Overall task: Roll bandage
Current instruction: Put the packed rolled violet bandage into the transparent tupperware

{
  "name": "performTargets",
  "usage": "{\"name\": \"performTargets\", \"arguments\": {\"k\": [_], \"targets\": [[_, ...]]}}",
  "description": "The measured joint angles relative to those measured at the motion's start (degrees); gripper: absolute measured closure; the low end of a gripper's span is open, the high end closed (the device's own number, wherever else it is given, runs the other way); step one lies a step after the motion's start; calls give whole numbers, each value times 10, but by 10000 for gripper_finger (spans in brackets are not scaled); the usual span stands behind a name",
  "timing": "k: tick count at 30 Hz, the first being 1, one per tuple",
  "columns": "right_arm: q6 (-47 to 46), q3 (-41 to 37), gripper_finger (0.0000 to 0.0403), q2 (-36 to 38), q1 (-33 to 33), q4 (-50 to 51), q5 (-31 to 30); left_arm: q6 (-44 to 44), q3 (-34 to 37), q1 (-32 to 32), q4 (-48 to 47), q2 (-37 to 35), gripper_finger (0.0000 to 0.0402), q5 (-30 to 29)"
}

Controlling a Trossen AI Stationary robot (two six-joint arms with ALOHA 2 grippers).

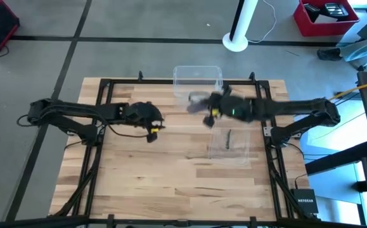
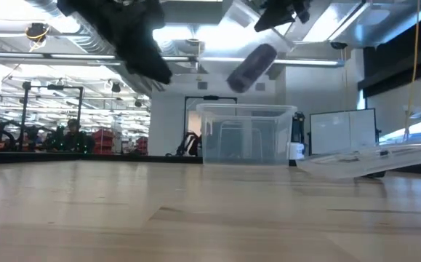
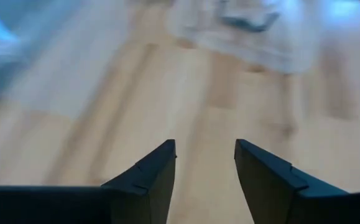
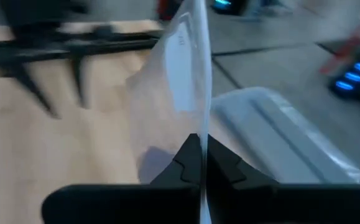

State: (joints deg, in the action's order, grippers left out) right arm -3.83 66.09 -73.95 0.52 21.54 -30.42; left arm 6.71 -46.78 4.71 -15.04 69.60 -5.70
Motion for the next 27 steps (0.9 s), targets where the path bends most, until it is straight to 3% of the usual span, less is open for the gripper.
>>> {"name": "performTargets", "arguments": {"k": [4, 8, 15, 20, 27], "targets": [[12, 88, 399, -4, -97, 83, 5, -28, 5, 17, -41, -31, 243, -65], [-9, 119, 397, -6, -206, 108, 30, -49, 6, 29, -46, -35, 243, -72], [-147, 120, 398, -36, -365, 161, 193, -67, 6, 30, -21, -35, 243, -72], [-203, 120, 396, -85, -393, 169, 275, -65, 6, 29, -10, -35, 243, -72], [-237, 120, 395, -135, -392, 204, 283, -57, 6, 28, -9, -35, 243, -72]]}}
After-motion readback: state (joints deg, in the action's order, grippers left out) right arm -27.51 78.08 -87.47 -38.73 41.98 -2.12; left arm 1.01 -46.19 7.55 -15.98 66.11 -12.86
